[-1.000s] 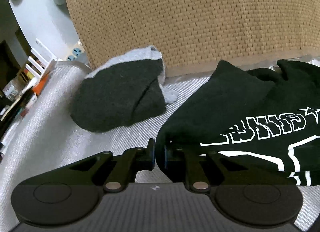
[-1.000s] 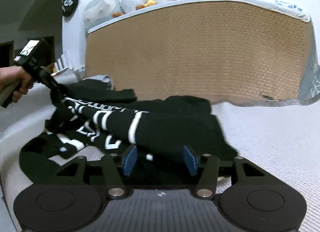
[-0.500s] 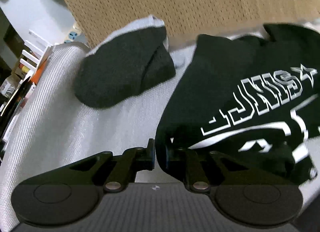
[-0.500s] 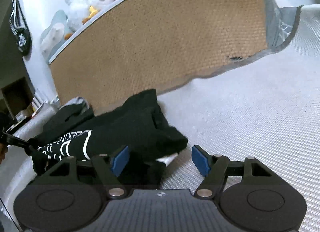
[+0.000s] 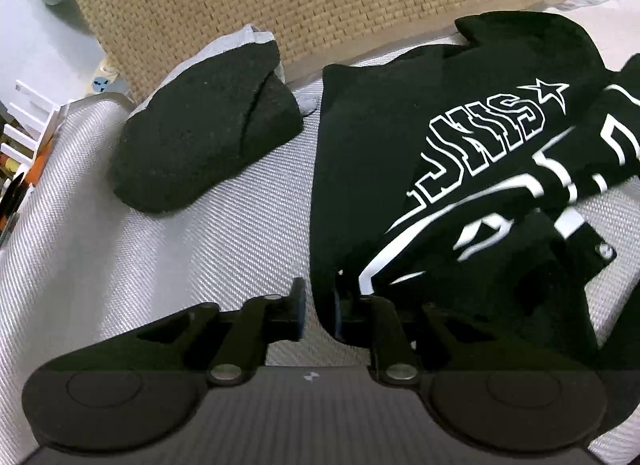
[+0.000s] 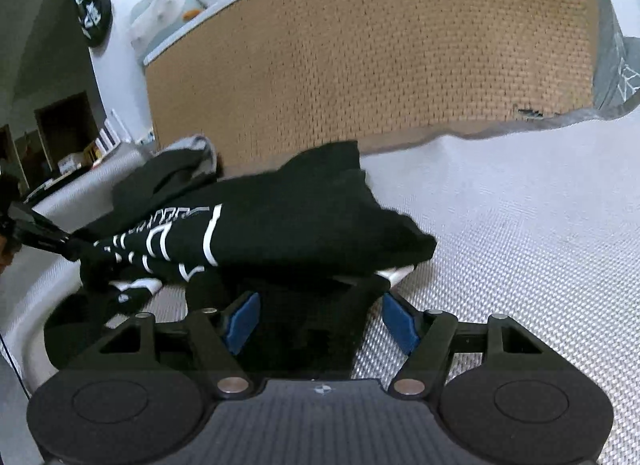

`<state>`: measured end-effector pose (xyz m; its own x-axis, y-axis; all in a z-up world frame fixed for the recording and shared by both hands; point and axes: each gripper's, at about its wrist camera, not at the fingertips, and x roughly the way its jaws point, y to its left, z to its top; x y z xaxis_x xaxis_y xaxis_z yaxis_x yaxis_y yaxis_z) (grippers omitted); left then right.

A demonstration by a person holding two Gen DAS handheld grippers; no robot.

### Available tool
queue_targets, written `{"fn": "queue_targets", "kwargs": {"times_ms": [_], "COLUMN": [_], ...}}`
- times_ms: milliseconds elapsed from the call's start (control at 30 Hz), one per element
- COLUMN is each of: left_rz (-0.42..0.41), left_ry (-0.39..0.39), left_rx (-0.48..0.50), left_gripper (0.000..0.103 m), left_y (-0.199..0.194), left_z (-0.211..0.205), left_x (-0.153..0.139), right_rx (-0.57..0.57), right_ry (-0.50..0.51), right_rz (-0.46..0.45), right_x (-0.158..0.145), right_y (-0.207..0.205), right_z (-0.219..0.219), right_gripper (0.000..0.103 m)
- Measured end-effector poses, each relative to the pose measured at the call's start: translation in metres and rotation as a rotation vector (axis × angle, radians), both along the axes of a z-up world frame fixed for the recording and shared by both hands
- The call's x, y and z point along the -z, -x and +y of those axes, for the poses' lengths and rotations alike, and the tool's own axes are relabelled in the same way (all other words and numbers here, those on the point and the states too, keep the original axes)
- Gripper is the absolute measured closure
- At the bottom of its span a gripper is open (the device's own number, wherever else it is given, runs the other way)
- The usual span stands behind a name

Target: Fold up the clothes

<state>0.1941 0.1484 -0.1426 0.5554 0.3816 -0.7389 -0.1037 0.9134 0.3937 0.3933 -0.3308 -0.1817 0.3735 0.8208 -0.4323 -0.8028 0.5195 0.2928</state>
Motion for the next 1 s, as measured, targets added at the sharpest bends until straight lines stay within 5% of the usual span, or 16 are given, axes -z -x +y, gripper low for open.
{"fn": "queue_targets", "kwargs": {"times_ms": [400, 533, 700, 833, 1000], "left_rz": [-0.178, -0.173, -0.143, -0.174, -0.125], "left_ry": [0.174, 0.113, -0.023, 0.006, -0.13], "left_rx": [-0.195, -0.18, -0.064, -0.093, -0.004], "left_gripper": [0.084, 0.074, 0.076, 0.074, 0.076], "left_y": [0.018, 0.018, 0.018, 0.026, 0.023], "left_z": [0.002, -0.002, -0.023, -0.015, -0.037], "left_x": [0.02, 0.023, 0.029, 0.028, 0.036], "right_rx": [-0.051, -0.046, -0.031, -0.011, 0.034], "right_ry": [0.07, 0.112, 0.14, 0.173, 0.225], "right_rz": [-0.023, -0.08, -0.105, -0.118, -0.141], "right_x": [0.011, 0.013, 0.014, 0.013, 0.009], "right_y": [0.017, 0.024, 0.027, 0.03, 0.041], "right_z": [0.016, 0.019, 0.021, 0.025, 0.031], "right_gripper": [0.032, 0.032, 0.033, 0.037, 0.043]}}
